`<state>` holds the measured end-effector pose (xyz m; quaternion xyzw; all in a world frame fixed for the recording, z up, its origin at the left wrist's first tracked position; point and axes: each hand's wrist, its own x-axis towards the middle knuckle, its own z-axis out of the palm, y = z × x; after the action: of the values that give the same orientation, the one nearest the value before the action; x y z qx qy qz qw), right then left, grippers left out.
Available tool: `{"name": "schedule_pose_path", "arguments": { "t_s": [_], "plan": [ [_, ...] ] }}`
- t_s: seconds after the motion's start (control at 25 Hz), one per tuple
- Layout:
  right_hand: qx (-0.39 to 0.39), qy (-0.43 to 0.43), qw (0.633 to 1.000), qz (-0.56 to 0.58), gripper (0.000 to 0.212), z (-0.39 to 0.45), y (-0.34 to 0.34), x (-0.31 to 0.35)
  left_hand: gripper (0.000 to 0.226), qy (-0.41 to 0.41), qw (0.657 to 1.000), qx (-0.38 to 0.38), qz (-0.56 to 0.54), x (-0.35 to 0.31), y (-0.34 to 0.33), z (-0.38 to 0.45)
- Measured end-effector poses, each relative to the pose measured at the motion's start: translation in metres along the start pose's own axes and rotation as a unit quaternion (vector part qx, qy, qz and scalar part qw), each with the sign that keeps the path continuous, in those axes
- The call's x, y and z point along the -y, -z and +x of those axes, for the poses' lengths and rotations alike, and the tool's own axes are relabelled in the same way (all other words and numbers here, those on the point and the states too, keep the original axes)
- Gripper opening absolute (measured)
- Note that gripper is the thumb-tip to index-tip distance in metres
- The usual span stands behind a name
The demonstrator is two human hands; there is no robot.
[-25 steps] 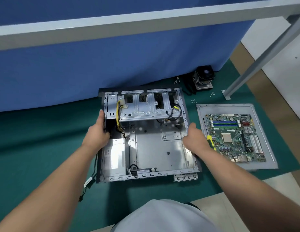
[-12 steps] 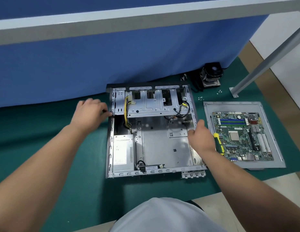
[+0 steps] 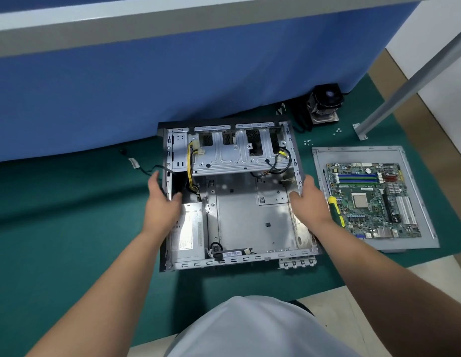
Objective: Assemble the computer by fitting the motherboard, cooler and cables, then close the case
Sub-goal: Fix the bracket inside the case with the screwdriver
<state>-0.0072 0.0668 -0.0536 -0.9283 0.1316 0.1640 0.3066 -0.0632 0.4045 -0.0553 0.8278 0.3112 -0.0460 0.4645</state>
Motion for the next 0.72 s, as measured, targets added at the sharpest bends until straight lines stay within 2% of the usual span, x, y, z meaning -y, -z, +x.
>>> {"name": "schedule_pose_path", "arguments": {
  "t_s": [0.08,0.2,0.4,0.52,0.72],
  "plan": [
    [0.033,-0.013,0.998,0.06,0.061,0.001,0.005,-0.002,0.069,0.023,0.999,0.023,0.016,0.002,-0.004,-0.003],
    [0.063,-0.007,0.992,0.111,0.075,0.003,0.012,-0.002,0.071,0.024,0.998,0.033,0.039,-0.003,-0.002,0.0],
    [0.075,0.013,0.994,0.081,0.078,0.003,0.019,-0.01,0.063,0.016,0.998,0.027,0.059,-0.003,-0.003,-0.017],
    [0.074,0.013,0.995,0.064,0.08,-0.001,0.021,-0.02,0.067,0.02,0.998,0.019,0.059,0.004,-0.01,-0.035],
    [0.037,-0.002,0.998,0.042,0.077,-0.006,0.013,-0.018,0.064,0.029,0.999,-0.008,0.019,0.006,-0.017,-0.043]
  ]
}}
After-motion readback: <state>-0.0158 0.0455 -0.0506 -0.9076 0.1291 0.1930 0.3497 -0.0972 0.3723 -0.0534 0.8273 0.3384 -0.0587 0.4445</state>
